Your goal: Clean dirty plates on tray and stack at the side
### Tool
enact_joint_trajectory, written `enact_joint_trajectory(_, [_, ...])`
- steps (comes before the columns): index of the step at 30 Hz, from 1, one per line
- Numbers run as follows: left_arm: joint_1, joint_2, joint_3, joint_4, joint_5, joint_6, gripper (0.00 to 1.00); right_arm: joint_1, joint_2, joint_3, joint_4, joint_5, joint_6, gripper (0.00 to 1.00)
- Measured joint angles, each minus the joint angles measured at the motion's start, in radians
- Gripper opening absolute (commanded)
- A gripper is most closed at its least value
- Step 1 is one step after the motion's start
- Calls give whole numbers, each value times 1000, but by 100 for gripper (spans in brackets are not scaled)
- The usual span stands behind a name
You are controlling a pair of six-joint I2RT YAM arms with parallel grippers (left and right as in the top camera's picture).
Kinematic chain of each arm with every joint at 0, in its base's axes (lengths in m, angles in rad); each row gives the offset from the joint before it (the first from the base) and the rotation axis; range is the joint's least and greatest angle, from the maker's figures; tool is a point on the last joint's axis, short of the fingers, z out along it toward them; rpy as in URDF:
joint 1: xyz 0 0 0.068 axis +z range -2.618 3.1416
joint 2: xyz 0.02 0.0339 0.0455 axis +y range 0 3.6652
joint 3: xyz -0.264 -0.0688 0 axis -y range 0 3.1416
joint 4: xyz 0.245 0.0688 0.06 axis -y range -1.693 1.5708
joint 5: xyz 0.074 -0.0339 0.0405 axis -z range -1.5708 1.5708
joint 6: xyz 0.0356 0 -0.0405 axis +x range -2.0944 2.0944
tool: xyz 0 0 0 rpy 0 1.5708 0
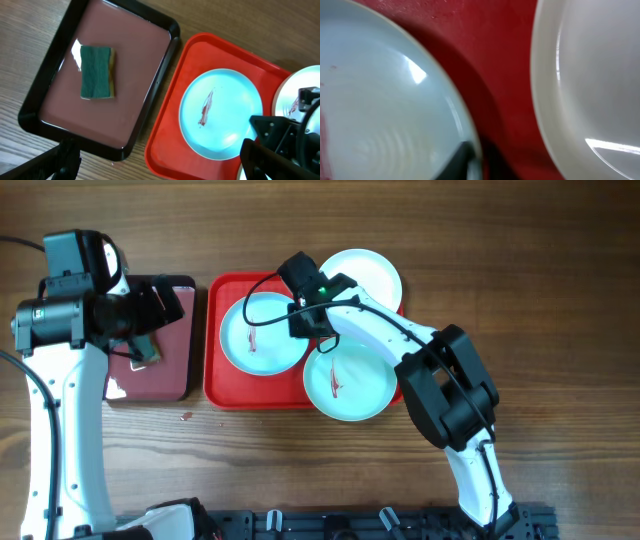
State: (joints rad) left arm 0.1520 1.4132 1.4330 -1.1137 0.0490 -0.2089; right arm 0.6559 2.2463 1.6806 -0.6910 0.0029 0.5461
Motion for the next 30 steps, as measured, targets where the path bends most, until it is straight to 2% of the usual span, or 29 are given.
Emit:
enact_joint_trajectory(4, [0, 91, 0, 24, -57, -3, 100, 0, 0, 6, 1, -2, 11, 4])
enact_joint_trajectory(10, [44, 335, 0, 49, -175, -7, 100, 1, 0, 6, 1, -2, 11, 4])
enact_joint_trajectory(12, [87, 395, 0, 57, -179, -7, 100, 1, 0, 6, 1, -1, 11, 4])
enact_joint_trajectory(16, [166, 504, -1, 120, -178, 26, 92, 1, 0, 6, 2, -1, 11, 5])
enact_joint_trajectory(20, [170, 562, -1, 208, -153, 77, 88, 1, 1, 6, 5, -1, 11, 5])
enact_joint_trajectory(25, [170, 624, -1, 238, -134, 85, 85, 1, 2, 6, 11, -2, 11, 5])
enact_joint_trajectory(26, [169, 631, -1, 240, -129, 85, 80, 1, 2, 6, 11, -1, 11, 5])
enact_joint_trajectory(27, [168, 638, -1, 241, -126, 85, 71, 1, 2, 6, 11, -1, 11, 5])
enact_joint_trajectory(29, [164, 651, -2, 241, -125, 88, 4, 1, 2, 6, 11, -1, 11, 5])
enact_joint_trajectory(30, [164, 652, -2, 241, -122, 91, 4, 1, 2, 6, 11, -1, 11, 5])
